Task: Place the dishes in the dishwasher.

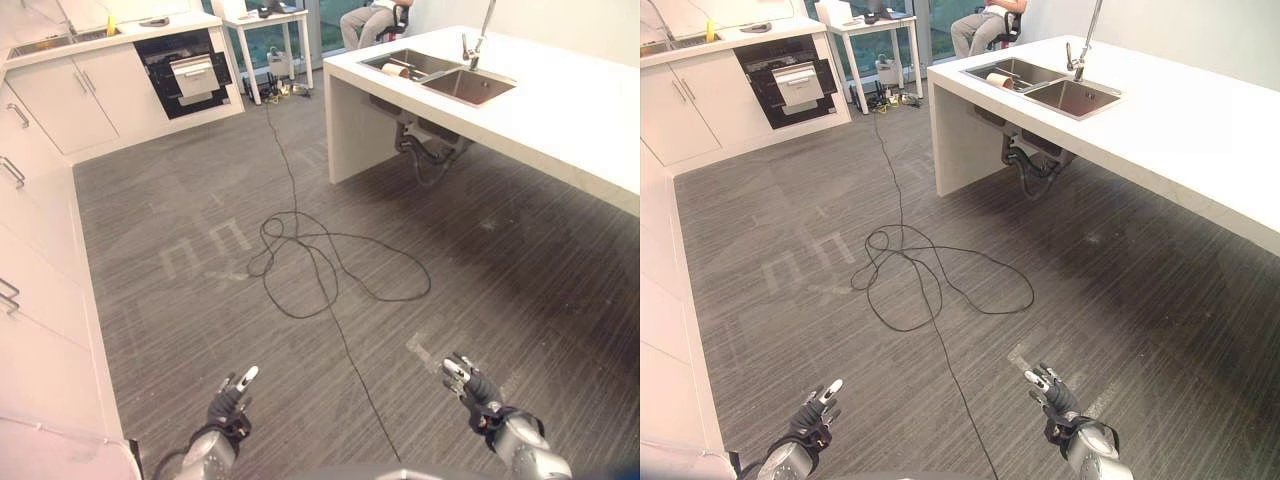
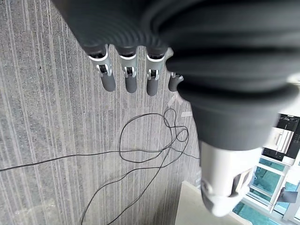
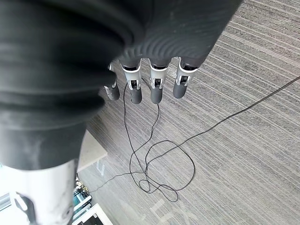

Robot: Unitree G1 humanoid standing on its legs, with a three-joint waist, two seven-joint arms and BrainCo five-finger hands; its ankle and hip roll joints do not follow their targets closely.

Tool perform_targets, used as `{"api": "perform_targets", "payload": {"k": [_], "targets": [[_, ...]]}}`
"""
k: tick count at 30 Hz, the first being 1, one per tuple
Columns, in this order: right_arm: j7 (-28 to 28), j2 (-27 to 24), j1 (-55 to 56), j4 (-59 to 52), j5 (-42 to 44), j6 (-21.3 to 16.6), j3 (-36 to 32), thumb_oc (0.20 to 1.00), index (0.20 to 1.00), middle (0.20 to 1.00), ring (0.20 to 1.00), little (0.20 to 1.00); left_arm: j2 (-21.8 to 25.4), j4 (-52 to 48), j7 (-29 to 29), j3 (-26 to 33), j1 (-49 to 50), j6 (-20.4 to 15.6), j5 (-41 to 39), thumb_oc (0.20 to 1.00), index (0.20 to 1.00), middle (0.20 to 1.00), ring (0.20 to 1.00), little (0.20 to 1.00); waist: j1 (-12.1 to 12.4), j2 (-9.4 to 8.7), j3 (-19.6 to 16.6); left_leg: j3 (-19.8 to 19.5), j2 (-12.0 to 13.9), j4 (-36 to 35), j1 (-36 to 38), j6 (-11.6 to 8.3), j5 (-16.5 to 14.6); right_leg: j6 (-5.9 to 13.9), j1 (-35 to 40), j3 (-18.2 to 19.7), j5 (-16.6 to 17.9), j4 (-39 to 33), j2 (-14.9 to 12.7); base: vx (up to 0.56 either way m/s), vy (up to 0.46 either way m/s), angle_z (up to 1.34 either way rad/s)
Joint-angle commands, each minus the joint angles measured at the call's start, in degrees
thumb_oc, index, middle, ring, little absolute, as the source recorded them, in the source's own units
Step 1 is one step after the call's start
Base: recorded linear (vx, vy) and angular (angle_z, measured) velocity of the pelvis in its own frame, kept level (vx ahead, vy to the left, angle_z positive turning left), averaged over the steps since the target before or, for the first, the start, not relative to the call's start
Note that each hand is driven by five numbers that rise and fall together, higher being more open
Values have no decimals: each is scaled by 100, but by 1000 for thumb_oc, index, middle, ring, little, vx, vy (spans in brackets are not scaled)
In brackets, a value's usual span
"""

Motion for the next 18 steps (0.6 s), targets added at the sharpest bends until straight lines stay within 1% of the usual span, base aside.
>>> {"api": "perform_targets", "payload": {"k": [1, 5, 7, 9, 10, 12, 15, 18], "targets": [[7, -26, -168, -227, 2, -152, 63, 1000, 1000, 1000, 1000, 1000, 104, 190, -2, 163, -295, -339, -151, 1000, 1000, 1000, 1000, 1000, 39, -61, -192, 70, 365, 4, -97, -358, 83, 538, 9, 165, 179, -1, -557, 0, 0, 0], [-58, 54, -97, -925, 164, -154, -17, 1000, 1000, 1000, 1000, 1000, 83, -147, -37, 219, -242, -416, -240, 1000, 1000, 1000, 1000, 1000, -5, -61, -178, 112, 335, 4, -113, -326, 92, 529, 8, 153, 184, -1, -539, -20, -57, 1], [-42, 103, -85, -1085, 122, -251, -35, 1000, 1000, 1000, 1000, 1000, 64, -237, 5, 218, -262, -480, -340, 1000, 1000, 1000, 1000, 1000, -42, -56, -160, 156, 350, 4, -108, -329, 99, 524, 2, 160, 192, -1, -524, -19, -89, 3], [-83, 148, -81, -1411, 70, -240, -21, 1000, 1000, 1000, 1000, 1000, 14, -396, 70, 211, -316, -523, -373, 1000, 1000, 1000, 1000, 1000, -81, -68, -166, 201, 370, 4, -92, -333, 102, 514, 8, 161, 183, -1, -502, 5, -114, 3], [-85, 158, -69, -1568, 6, -276, -20, 1000, 1000, 1000, 1000, 1000, -11, -514, 94, 193, -323, -554, -357, 1000, 1000, 1000, 1000, 1000, -100, -70, -172, 214, 383, 4, -94, -339, 110, 503, 10, 173, 174, -1, -480, 25, -155, 0], [-73, 91, -21, -1857, -520, -335, 47, 1000, 1000, 1000, 1000, 1000, -28, -815, 195, 144, -326, -538, -384, 1000, 1000, 1000, 1000, 1000, -141, -76, -188, 219, 418, 4, -104, -369, 142, 485, 3, 205, 169, -1, -433, 31, -191, 1], [-133, -211, -14, -2392, -886, -231, 53, 1000, 1000, 1000, 1000, 1000, 46, -1444, 337, 124, -320, -476, -420, 1000, 1000, 1000, 1000, 1000, -193, -85, -130, 259, 559, 4, -108, -452, 237, 426, -1, 216, 153, -1, -342, 30, -202, 2], [-93, -302, -25, -2770, -810, -238, -12, 1000, 1000, 1000, 1000, 1000, 92, -1913, 394, 91, -354, -537, -438, 1000, 1000, 1000, 1000, 1000, -213, -102, -10, 242, 724, 4, -103, -551, 388, 324, 10, 243, 152, -1, -233, 35, -211, 2]]}}
